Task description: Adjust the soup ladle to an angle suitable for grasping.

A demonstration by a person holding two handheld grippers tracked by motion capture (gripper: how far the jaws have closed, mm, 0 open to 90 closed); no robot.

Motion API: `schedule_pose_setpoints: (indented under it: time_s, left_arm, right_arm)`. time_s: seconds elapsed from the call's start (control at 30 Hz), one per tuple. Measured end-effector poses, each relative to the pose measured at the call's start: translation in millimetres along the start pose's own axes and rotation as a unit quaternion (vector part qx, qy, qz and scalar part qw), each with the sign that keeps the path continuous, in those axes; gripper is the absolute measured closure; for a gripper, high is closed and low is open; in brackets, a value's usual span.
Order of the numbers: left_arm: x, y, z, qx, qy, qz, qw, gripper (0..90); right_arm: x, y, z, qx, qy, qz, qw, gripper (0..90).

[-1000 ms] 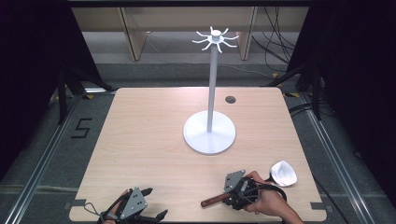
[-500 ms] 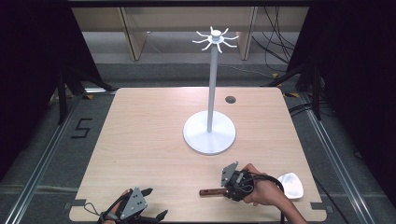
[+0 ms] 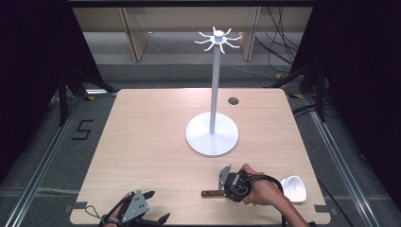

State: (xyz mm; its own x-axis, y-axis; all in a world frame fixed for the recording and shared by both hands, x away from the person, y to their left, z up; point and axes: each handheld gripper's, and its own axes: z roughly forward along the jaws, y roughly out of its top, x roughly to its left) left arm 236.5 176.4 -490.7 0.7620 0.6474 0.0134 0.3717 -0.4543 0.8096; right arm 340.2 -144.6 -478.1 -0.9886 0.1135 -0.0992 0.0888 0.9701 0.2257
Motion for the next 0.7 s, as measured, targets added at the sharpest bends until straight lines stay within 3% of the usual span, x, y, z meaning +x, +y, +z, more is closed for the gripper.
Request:
schedule_pose_setpoints:
  time_s: [0.07,0.17,0.2,0.23,0.27,0.3,0.33,0.37,0.4,0.43,0.47,0.5,0.53,0.6,0.63,0.67,0.7]
  left_arm:
    - [-0.6,-0.2,0.2,-0.003,0.000,-0.001,1.0000,15.1]
    - [-0.4,-0.3,0.1,-0.005,0.002,0.000,1.0000,15.1]
    - [-1.0,-0.2,0.3,-0.010,0.001,-0.006,0.9999,15.1]
    - [-1.9,-0.4,0.5,-0.012,-0.002,-0.009,0.9999,15.1]
    - [-1.1,-0.5,0.4,-0.006,0.000,-0.002,1.0000,15.1]
    - [-0.4,-0.3,0.1,0.001,-0.002,0.000,1.0000,15.1]
    - [-0.4,-0.2,0.3,-0.001,-0.001,0.000,1.0000,15.1]
    - [-0.3,0.2,0.2,-0.002,-0.001,0.001,1.0000,15.1]
    - [-1.2,0.1,0.6,-0.006,-0.003,-0.006,1.0000,15.1]
    - [-1.9,0.0,0.6,-0.009,-0.005,-0.007,0.9999,15.1]
    - [-1.9,-0.4,0.6,-0.009,-0.005,-0.008,0.9999,15.1]
    - [-0.3,-0.2,0.0,0.000,-0.001,0.001,1.0000,15.1]
    - [-0.2,0.1,0.0,-0.001,-0.001,0.001,1.0000,15.1]
    - [-2.4,-0.2,0.9,-0.013,-0.003,-0.009,0.9999,15.1]
    - [-0.5,0.1,-0.6,0.002,-0.002,0.004,1.0000,15.1]
    - [-1.9,-0.3,0.2,-0.007,-0.005,-0.007,0.9999,15.1]
    - [-2.7,-0.4,0.9,-0.016,-0.003,-0.013,0.9998,15.1]
  right_arm:
    - [0.1,2.1,-0.2,0.003,-0.003,-0.026,0.9996,71.8]
    - [2.2,3.2,-0.8,0.011,-0.014,-0.016,0.9997,73.0]
    - [2.8,2.5,-3.3,0.011,-0.028,-0.001,0.9996,73.6]
    - [0.3,2.4,-4.0,-0.002,-0.022,-0.013,0.9997,74.1]
    - [0.8,1.0,-7.2,0.009,-0.026,0.009,0.9996,74.2]
    - [-0.6,0.9,-9.6,0.002,-0.028,0.003,0.9996,74.2]
    - [0.2,-0.3,-13.2,-0.001,-0.031,0.021,0.9993,74.3]
    - [-3.0,-0.4,-15.3,-0.019,-0.034,0.000,0.9993,74.3]
    - [-1.0,-1.1,-18.5,-0.026,-0.037,0.027,0.9986,74.3]
    - [-5.9,-1.7,-21.4,-0.034,-0.041,0.002,0.9986,74.3]
    - [-5.7,-2.4,-25.1,-0.041,-0.040,0.014,0.9982,74.3]
    - [-3.8,-3.8,-30.7,-0.042,-0.042,0.045,0.9972,74.3]
    - [-8.0,-4.1,-34.1,-0.066,-0.039,0.019,0.9969,74.3]
    - [-9.4,-6.6,-44.7,-0.086,-0.050,0.030,0.9946,74.3]
    - [-7.2,-8.5,-51.1,-0.095,-0.060,0.051,0.9924,74.3]
    - [-7.8,-9.9,-56.4,-0.102,-0.068,0.057,0.9909,74.3]
    - [-10.9,-10.9,-60.7,-0.117,-0.076,0.043,0.9893,74.3]
